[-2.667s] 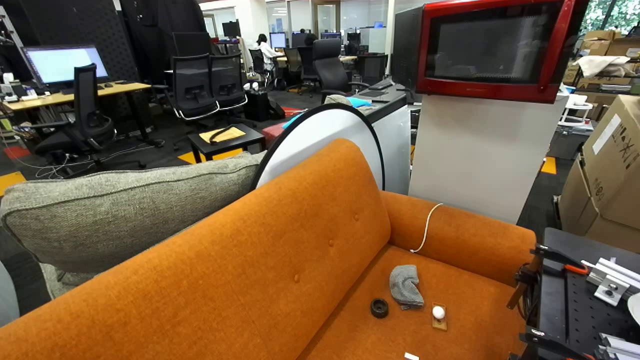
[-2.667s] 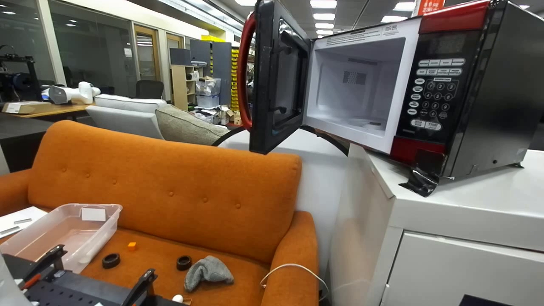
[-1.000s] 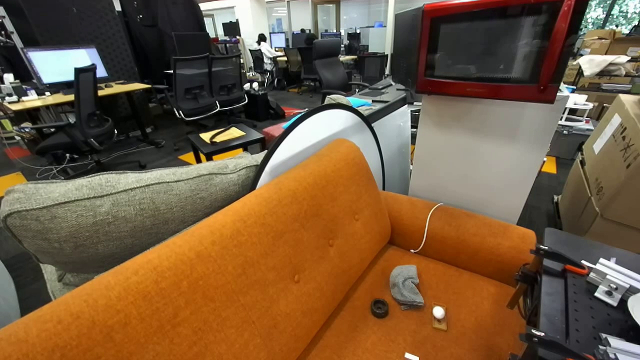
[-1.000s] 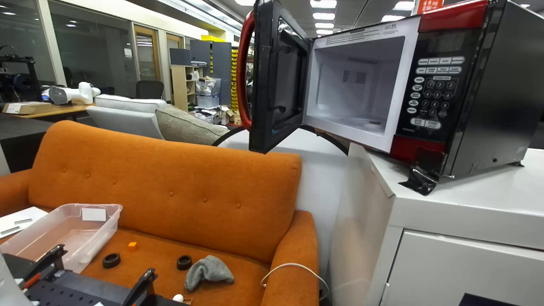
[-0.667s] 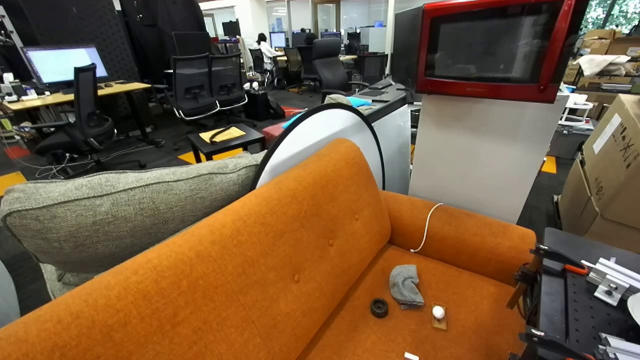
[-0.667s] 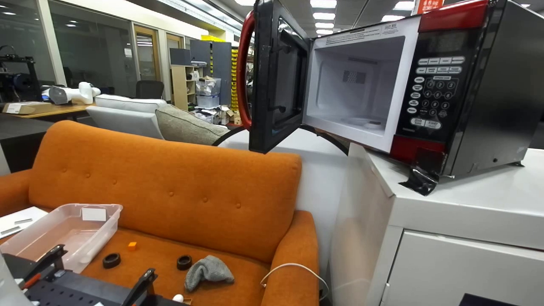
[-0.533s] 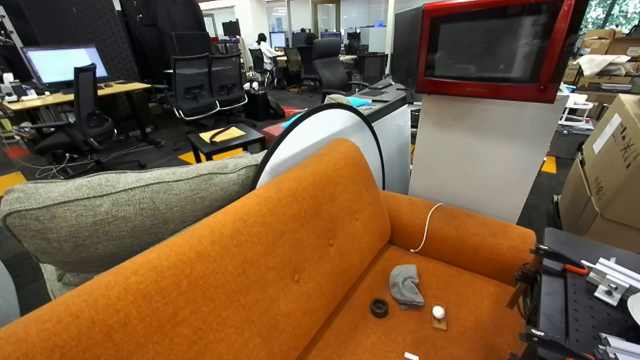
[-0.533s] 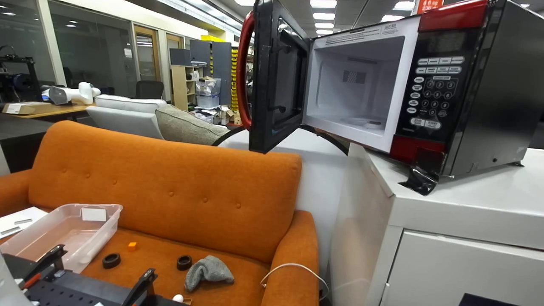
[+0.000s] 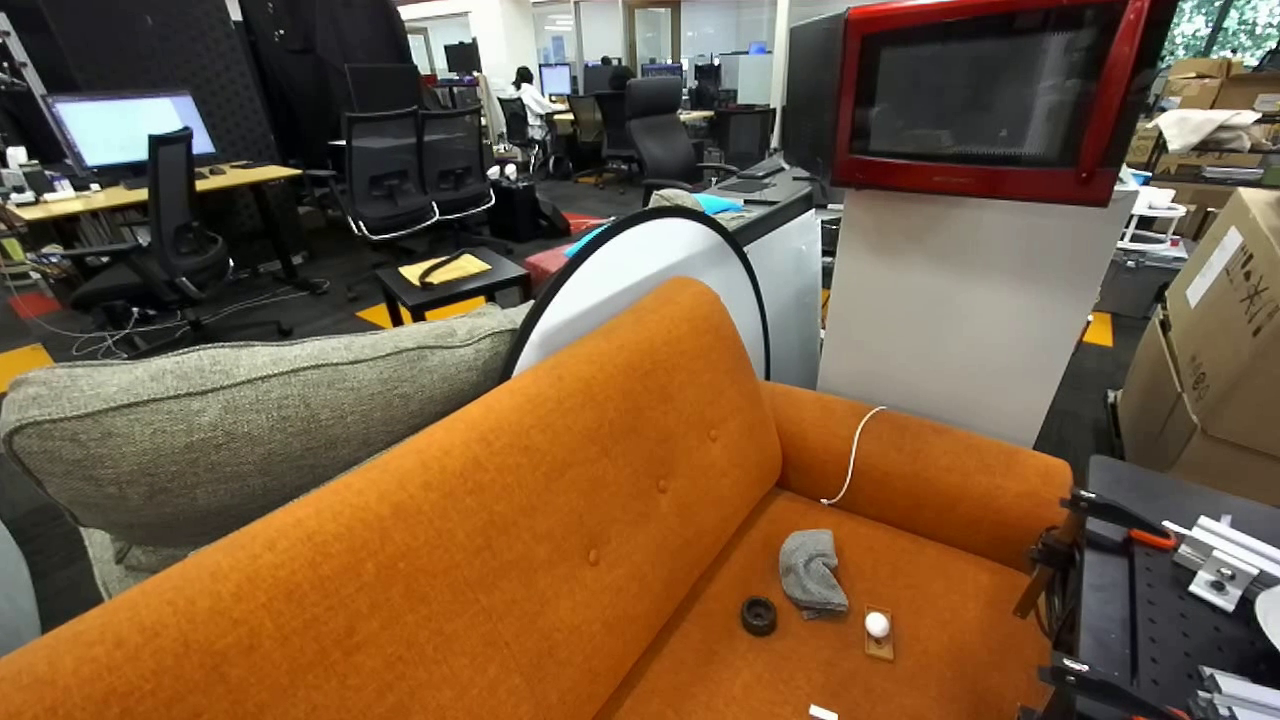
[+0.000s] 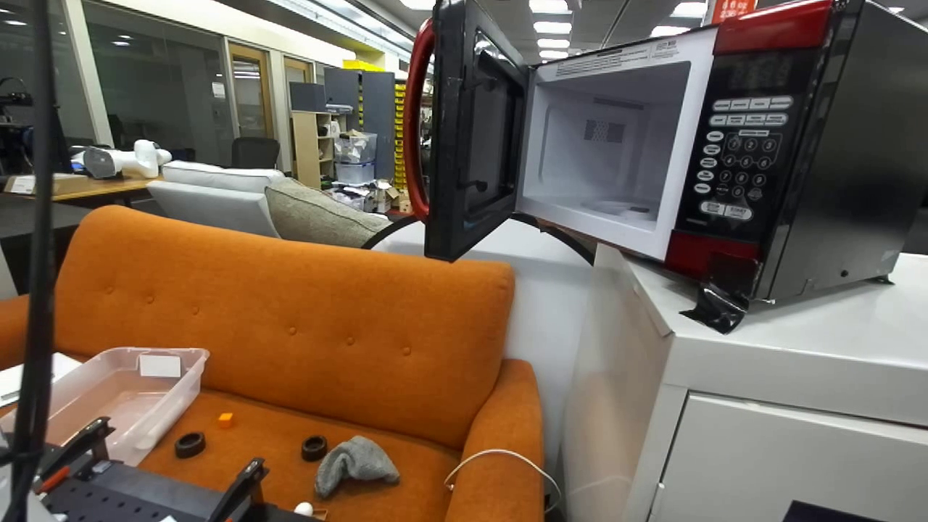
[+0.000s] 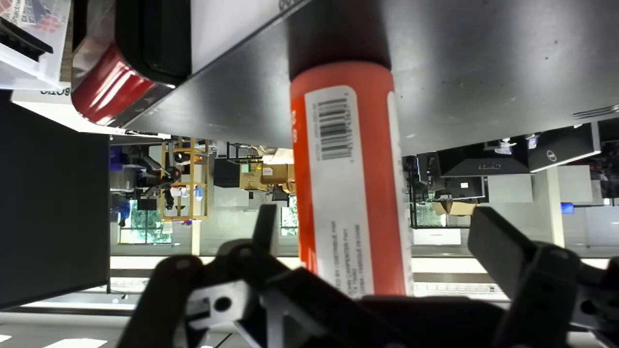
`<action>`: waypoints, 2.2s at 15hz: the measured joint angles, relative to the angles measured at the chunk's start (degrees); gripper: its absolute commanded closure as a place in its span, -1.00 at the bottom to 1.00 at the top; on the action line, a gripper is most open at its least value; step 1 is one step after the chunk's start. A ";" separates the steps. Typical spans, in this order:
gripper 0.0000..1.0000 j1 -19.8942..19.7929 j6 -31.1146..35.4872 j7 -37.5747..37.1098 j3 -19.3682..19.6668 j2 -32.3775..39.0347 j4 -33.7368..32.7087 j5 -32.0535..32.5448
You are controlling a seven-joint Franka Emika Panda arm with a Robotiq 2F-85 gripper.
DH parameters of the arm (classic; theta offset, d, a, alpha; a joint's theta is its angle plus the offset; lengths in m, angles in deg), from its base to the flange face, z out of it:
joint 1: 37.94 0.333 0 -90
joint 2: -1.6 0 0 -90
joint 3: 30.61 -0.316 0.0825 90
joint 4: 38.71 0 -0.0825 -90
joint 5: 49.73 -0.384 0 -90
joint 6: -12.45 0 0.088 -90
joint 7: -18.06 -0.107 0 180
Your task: Remove the bottle from the top of the microwave and put it in the box on the couch
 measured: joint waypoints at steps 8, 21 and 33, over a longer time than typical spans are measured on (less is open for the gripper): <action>-0.47 -2.78 -0.09 0.00 0.01 5.43 -7.21 -0.44; 0.47 -2.85 -3.86 0.07 -0.08 6.28 -10.92 -2.37; 0.47 3.44 -5.65 4.02 -4.97 -4.95 -11.22 -6.31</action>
